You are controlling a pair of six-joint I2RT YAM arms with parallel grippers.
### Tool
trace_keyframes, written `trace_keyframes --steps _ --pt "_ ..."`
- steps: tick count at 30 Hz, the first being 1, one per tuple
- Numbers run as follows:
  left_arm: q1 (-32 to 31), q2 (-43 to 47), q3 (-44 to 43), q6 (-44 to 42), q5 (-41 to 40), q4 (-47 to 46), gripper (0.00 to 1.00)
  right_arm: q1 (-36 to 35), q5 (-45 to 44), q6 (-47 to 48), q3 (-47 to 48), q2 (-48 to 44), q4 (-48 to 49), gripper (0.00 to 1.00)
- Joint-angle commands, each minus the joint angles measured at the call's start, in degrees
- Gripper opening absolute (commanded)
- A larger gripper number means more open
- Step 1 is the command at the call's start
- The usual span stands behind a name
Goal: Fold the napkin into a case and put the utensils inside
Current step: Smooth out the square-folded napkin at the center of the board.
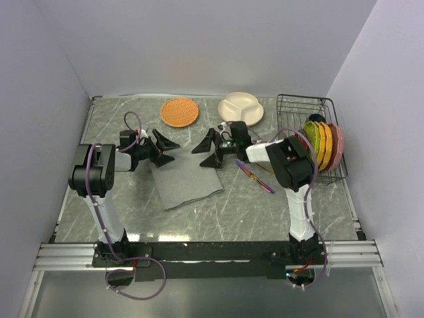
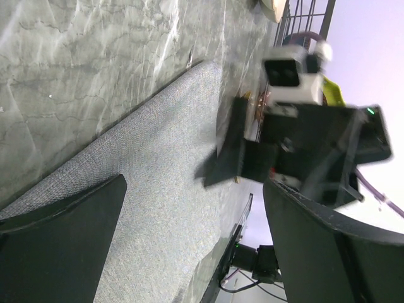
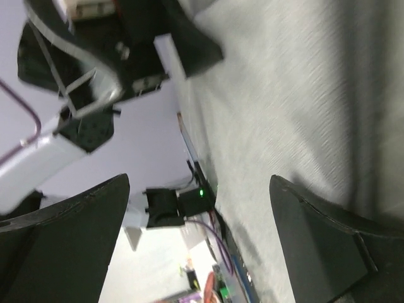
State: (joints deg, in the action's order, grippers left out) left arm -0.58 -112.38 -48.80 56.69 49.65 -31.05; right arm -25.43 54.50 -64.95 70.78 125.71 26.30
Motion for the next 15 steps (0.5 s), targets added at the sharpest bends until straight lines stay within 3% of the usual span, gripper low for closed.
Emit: trace_keyframes --steps 1,8,15 --pt "-0.21 -0.39 0.98 -2.02 -3.24 1.26 0.99 -3.39 1.92 2.99 -1.78 -8.11 2.33 1.0" --pt "-0.56 -0.3 0.98 -3.24 -3.33 1.96 0.99 -6.91 1.84 -7.37 -5.83 -6.01 13.15 1.0" --pt "-0.48 -1.09 0.81 -3.86 -3.68 3.01 0.99 -5.42 2.45 -13.98 -9.16 1.82 21.25 1.0"
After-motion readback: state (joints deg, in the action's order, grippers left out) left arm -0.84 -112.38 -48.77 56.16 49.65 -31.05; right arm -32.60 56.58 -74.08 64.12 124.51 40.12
